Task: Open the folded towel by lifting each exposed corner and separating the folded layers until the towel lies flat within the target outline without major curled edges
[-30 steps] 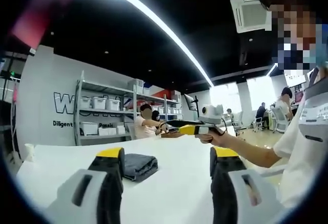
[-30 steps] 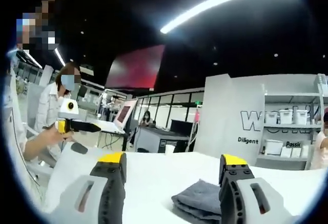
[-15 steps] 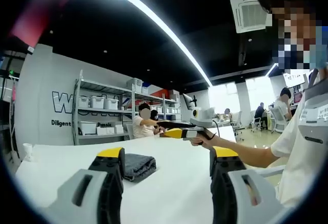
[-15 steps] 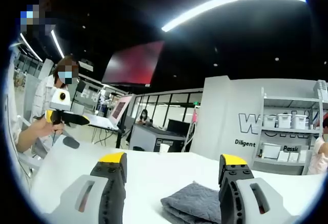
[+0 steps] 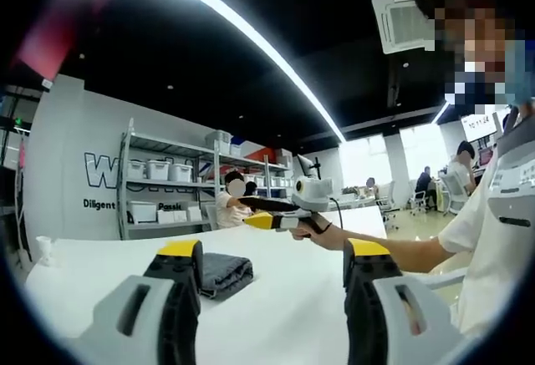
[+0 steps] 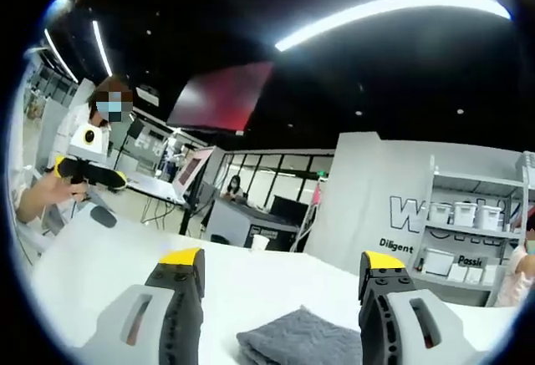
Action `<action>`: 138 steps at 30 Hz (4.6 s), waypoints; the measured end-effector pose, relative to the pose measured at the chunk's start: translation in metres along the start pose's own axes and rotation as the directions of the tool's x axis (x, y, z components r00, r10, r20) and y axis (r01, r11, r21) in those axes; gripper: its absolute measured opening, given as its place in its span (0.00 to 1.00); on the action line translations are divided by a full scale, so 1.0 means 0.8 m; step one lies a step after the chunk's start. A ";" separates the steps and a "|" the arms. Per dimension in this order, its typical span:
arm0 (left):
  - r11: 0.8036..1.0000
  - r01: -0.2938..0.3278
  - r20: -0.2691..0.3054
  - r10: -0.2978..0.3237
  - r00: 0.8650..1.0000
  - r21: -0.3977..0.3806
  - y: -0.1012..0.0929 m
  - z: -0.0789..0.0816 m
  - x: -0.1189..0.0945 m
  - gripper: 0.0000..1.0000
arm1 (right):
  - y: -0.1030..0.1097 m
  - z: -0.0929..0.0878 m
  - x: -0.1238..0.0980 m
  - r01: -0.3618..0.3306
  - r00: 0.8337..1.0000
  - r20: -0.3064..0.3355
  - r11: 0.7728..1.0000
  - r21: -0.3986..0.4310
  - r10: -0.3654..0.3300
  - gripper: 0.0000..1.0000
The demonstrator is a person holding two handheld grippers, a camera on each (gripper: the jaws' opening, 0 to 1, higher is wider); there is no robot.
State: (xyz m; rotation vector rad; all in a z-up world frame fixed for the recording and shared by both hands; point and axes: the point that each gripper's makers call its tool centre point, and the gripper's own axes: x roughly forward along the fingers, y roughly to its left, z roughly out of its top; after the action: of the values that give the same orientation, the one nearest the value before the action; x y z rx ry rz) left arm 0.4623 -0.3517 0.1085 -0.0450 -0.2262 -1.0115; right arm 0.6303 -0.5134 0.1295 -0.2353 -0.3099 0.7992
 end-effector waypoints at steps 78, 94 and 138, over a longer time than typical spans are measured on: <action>1.000 0.025 -0.009 -0.025 1.000 -0.012 -0.003 -0.009 0.003 0.63 | 0.054 -0.165 0.035 -0.078 0.947 -0.315 0.996 -0.050 0.058 0.56; 0.999 0.031 -0.012 -0.031 0.999 -0.018 -0.005 -0.014 0.005 0.63 | 0.057 -0.173 0.031 -0.090 0.940 -0.335 0.994 -0.058 0.066 0.56; 0.999 0.035 -0.024 -0.036 0.999 -0.025 -0.006 -0.020 0.009 0.62 | 0.054 -0.216 0.054 -0.132 0.848 -0.530 0.958 -0.253 -0.023 0.47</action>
State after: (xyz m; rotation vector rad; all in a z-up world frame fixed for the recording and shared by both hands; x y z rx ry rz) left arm 0.4648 -0.3621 0.0943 -0.0509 -0.1933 -1.0494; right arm 0.6919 -0.4677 -0.0372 -0.7236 0.1123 0.7124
